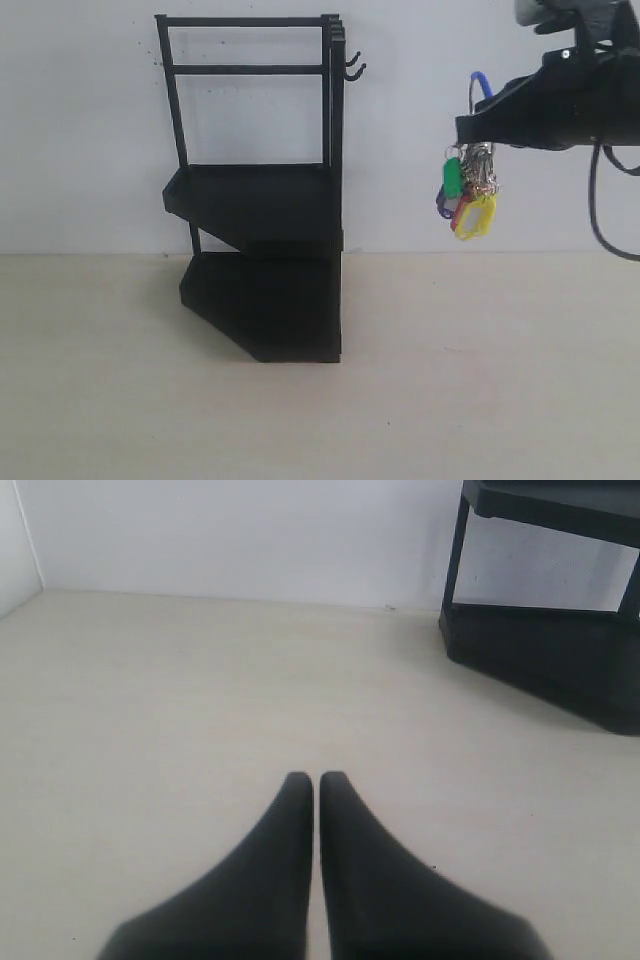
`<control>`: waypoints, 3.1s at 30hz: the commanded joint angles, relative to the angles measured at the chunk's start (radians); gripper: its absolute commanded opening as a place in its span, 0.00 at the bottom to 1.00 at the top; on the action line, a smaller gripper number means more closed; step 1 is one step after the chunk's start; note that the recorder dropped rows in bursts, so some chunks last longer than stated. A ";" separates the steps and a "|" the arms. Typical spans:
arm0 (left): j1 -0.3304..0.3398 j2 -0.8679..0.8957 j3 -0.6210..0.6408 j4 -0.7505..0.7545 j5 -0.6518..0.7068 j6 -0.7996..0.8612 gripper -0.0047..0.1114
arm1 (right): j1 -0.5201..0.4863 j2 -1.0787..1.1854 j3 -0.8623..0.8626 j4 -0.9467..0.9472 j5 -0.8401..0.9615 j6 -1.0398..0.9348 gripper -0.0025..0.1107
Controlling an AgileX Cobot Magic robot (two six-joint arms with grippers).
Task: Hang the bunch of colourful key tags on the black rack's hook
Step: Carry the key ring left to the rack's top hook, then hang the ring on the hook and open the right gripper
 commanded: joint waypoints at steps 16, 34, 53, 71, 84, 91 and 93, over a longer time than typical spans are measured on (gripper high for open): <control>0.003 0.004 -0.002 -0.002 -0.008 0.000 0.08 | 0.135 0.114 -0.220 0.019 -0.111 -0.027 0.02; 0.003 0.004 -0.002 -0.002 -0.008 0.000 0.08 | 0.262 0.195 -0.246 0.019 -0.255 -0.016 0.02; 0.003 0.004 -0.002 -0.002 -0.008 0.000 0.08 | 0.262 0.195 -0.246 0.021 -0.166 -0.023 0.02; 0.003 0.004 -0.002 -0.002 -0.008 0.000 0.08 | 0.262 0.195 -0.243 0.021 -0.245 0.003 0.35; 0.003 0.004 -0.002 -0.002 -0.008 0.000 0.08 | 0.262 0.123 -0.243 0.037 -0.243 0.030 0.02; 0.003 0.004 -0.002 -0.002 -0.008 0.000 0.08 | 0.262 0.106 -0.240 0.037 -0.227 0.030 0.02; 0.003 0.004 -0.002 -0.002 -0.008 0.000 0.08 | 0.262 0.106 -0.240 0.037 -0.200 0.030 0.02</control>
